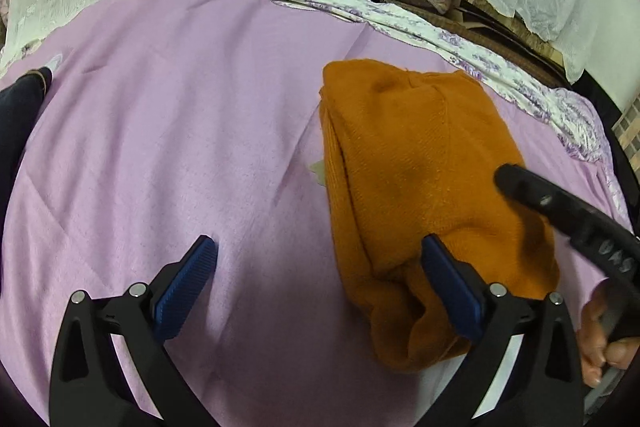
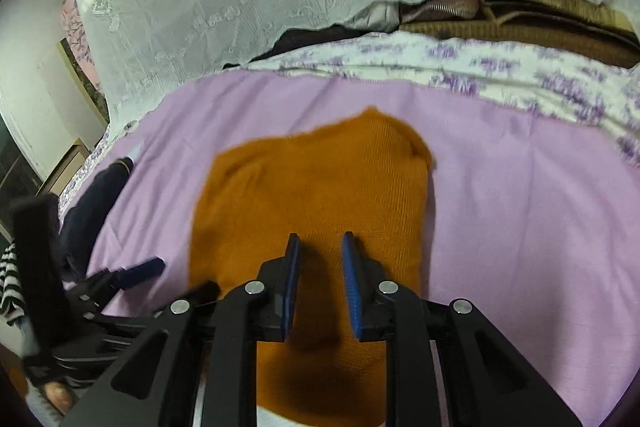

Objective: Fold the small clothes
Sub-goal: 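Grasp the folded orange cardigan with the left gripper, then lift the cardigan with the left gripper and place it onto the navy garment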

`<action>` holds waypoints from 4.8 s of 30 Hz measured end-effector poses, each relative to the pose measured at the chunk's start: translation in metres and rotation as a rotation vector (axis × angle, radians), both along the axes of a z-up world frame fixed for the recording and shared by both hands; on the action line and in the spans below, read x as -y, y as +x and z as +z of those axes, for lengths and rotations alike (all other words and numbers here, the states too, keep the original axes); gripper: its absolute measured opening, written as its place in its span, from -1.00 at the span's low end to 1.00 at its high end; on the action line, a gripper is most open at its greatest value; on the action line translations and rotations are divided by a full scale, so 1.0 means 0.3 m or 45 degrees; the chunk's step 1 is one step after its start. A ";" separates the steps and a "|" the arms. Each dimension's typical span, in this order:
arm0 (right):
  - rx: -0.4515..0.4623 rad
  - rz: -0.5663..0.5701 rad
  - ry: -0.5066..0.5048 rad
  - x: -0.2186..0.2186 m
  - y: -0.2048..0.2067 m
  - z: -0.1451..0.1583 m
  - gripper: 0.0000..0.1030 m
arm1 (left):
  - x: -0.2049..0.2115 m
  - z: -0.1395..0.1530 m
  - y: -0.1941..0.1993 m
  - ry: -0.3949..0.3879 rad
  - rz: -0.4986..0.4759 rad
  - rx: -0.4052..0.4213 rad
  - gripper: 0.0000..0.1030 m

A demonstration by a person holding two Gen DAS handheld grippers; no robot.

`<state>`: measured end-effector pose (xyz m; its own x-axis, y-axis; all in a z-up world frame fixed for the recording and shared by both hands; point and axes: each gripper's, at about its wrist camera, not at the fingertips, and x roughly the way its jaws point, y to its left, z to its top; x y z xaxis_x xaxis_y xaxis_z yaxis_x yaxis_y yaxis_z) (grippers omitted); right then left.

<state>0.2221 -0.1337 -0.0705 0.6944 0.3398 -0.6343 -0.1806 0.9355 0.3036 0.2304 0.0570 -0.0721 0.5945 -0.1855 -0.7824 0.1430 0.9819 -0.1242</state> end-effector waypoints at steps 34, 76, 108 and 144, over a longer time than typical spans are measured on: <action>-0.117 -0.114 0.344 0.194 0.028 -0.056 0.43 | 0.069 -0.030 0.082 -0.407 -0.233 -0.175 0.91; 0.006 0.246 0.535 -0.218 -0.046 0.177 -0.28 | -0.211 0.302 -0.223 -0.233 -0.070 0.214 -0.20; -0.173 0.556 0.542 -1.191 0.206 0.177 -0.28 | -1.156 0.304 -0.169 -0.249 0.501 0.236 -0.20; 0.256 0.400 0.109 -0.974 -0.290 0.210 0.00 | -0.924 0.276 -0.598 0.201 0.814 0.393 0.91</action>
